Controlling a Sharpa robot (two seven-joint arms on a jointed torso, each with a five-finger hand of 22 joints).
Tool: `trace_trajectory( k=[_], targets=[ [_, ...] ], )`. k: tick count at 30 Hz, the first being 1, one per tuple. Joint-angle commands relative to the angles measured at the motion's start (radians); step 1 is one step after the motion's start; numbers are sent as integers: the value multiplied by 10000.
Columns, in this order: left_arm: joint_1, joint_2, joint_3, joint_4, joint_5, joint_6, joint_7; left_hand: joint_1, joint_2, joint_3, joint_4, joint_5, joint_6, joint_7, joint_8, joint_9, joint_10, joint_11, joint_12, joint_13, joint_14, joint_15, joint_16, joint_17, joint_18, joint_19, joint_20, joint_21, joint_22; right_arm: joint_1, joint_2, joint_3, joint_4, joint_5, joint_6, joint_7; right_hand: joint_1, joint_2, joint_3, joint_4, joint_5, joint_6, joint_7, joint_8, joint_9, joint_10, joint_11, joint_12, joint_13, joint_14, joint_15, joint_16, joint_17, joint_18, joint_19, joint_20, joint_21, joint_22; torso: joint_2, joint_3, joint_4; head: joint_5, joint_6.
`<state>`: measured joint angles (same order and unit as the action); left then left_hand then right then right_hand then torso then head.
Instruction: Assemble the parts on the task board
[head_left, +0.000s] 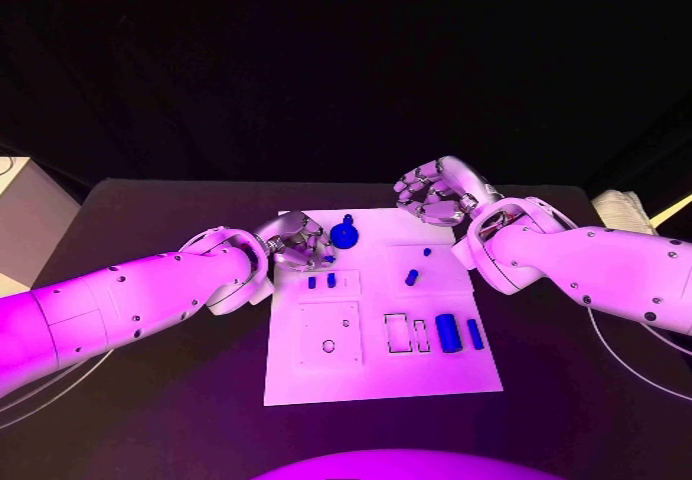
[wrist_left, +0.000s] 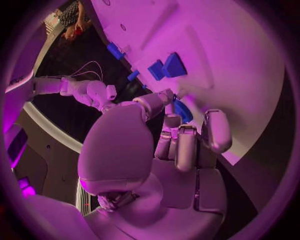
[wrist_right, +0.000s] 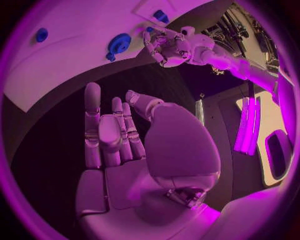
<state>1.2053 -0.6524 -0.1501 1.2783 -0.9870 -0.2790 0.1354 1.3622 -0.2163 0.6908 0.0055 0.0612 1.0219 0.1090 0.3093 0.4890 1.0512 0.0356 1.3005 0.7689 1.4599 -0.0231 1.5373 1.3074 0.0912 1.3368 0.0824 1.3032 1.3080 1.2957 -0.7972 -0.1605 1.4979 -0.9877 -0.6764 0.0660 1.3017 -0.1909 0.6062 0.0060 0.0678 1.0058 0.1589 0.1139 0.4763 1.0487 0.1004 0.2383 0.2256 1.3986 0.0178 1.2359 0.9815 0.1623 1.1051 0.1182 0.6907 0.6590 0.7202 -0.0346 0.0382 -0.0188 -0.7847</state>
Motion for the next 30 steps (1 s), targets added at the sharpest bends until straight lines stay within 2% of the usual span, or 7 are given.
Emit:
trace_trajectory(
  k=[1,30],
  targets=[
    [-8,13,10,13,-60,111,-33,-80,22,-50,-3,1,64,-15,30,-12,66,-34,60,8,339,3,-12,1011,-123,86,13,18,766,4,-6,6,10,-9,-56,141,23,-80,-22,68,69,1,74,-51,9,51,9,-36,-24,28,-1,87,35,197,-39,-12,-62,4,0,-3,2,-4,2],
    [-8,-37,10,-34,-61,107,-235,23,60,-14,-109,31,3,-6,-46,-35,-48,-29,9,-84,300,-1,-34,938,-101,29,-1,-48,721,4,-47,6,16,-8,-110,155,14,-81,-32,77,71,6,78,-53,12,69,11,-55,-58,38,2,90,28,197,-29,-10,-63,8,2,-4,4,6,-14]
  ],
)
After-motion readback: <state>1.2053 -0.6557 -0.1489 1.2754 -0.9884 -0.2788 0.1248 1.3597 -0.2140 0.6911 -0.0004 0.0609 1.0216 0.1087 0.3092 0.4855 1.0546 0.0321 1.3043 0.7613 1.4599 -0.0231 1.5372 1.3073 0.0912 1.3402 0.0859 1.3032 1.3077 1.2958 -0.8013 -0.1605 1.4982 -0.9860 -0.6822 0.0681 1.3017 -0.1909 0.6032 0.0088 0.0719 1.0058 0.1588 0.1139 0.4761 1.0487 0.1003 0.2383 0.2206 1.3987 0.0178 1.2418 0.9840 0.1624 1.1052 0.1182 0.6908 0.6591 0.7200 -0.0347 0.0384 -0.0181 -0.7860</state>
